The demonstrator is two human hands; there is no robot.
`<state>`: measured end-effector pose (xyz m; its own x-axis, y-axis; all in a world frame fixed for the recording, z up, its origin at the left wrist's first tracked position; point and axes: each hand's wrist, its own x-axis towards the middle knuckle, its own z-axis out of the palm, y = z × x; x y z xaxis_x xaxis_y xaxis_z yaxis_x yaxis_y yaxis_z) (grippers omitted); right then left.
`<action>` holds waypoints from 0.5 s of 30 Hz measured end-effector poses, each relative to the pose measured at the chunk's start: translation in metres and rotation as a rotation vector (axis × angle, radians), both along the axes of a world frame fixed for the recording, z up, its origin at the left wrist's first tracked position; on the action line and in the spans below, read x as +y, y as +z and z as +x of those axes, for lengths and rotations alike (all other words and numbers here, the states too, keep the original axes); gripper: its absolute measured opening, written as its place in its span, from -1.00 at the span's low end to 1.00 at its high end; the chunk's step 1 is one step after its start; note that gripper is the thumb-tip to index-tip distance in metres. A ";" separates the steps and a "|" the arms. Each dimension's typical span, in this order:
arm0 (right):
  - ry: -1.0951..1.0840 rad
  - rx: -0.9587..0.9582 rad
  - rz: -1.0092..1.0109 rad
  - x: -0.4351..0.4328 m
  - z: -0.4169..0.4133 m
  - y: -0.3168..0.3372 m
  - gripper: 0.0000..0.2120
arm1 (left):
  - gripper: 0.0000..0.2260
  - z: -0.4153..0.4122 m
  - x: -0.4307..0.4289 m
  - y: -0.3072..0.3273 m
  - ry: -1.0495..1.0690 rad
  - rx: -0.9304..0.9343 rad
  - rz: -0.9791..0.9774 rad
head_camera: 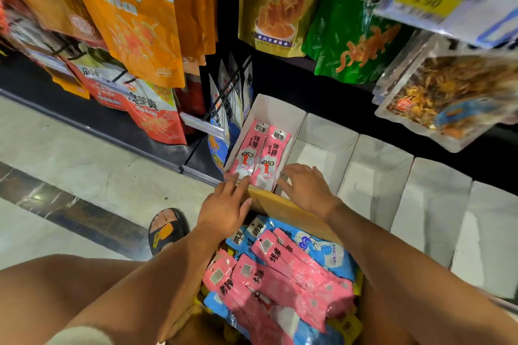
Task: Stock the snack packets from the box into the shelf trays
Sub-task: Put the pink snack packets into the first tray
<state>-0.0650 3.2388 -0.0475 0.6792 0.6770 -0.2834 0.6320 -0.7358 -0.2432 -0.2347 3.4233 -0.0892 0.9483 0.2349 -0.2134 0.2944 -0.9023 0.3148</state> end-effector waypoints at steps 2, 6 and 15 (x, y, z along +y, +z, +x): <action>-0.038 -0.014 0.097 -0.025 -0.015 0.009 -0.61 | -0.44 0.001 -0.002 0.009 -0.011 0.063 -0.002; -0.099 -0.005 0.219 -0.067 -0.047 0.018 -0.61 | -0.42 0.009 -0.006 0.041 -0.053 0.204 0.006; -0.103 0.364 -0.023 -0.114 -0.151 -0.014 -0.65 | -0.62 -0.046 -0.035 0.090 -0.263 0.238 -0.002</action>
